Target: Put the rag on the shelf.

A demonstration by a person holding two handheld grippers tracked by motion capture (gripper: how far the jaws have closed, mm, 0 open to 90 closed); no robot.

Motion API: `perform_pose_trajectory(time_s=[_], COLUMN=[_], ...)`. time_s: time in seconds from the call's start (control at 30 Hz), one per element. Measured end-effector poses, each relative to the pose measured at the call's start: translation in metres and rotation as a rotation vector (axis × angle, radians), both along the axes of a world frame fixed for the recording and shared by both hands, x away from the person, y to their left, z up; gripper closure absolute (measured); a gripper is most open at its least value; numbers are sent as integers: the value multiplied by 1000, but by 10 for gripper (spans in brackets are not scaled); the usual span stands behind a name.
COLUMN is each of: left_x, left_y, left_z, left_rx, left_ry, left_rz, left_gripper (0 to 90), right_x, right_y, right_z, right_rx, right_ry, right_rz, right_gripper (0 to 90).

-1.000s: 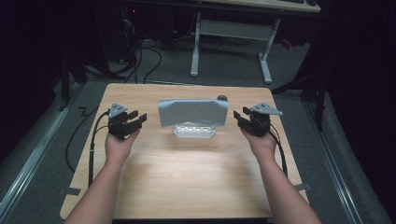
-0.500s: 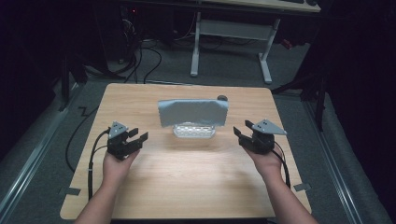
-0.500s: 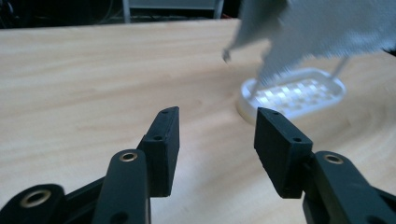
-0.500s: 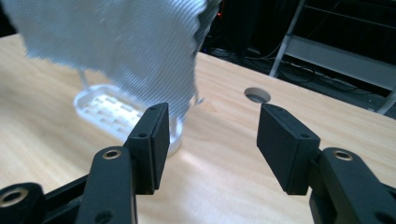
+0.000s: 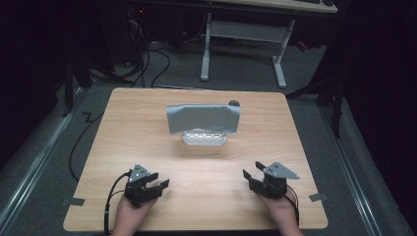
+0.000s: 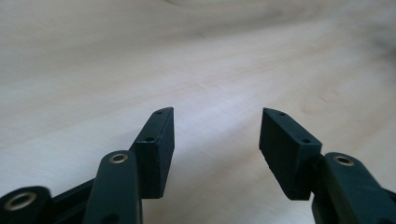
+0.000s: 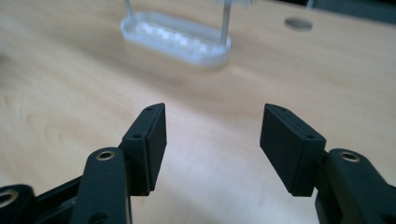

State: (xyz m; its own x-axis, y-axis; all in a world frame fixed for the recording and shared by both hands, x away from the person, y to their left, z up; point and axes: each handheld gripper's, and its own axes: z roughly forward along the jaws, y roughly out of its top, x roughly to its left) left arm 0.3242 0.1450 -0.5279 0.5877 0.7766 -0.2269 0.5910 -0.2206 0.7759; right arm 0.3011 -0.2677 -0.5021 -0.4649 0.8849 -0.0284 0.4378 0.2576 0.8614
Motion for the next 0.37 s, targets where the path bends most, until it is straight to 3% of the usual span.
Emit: perform_pose_trajectory(time_s=[0.03, 0.1, 0.13, 0.17, 0.27, 0.37], left_x=[-5, -5, -4, -2, 0, 0], left_y=[-6, -9, -9, -10, -10, -7], left_z=[-1, -1, -2, -2, -4, -2], left_rx=[39, 68, 74, 74, 70, 57], left_ry=[-10, -24, -28, -25, -15, -25], left_rz=[-34, -47, -54, -55, -54, -46], left_gripper=[457, 457, 455, 453, 450, 442], right_x=[-6, -10, -9, -8, -2, -1], right_y=[0, 2, 1, 1, 0, 1], right_z=[-7, -12, -8, -6, -9, -12], right_rx=[-8, -44, -39, -30, 11, -3], right_ry=[6, 46, 20, -3, 35, 42], right_rz=[-3, 19, 22, 14, -1, 18], right_gripper=[450, 417, 419, 420, 416, 404])
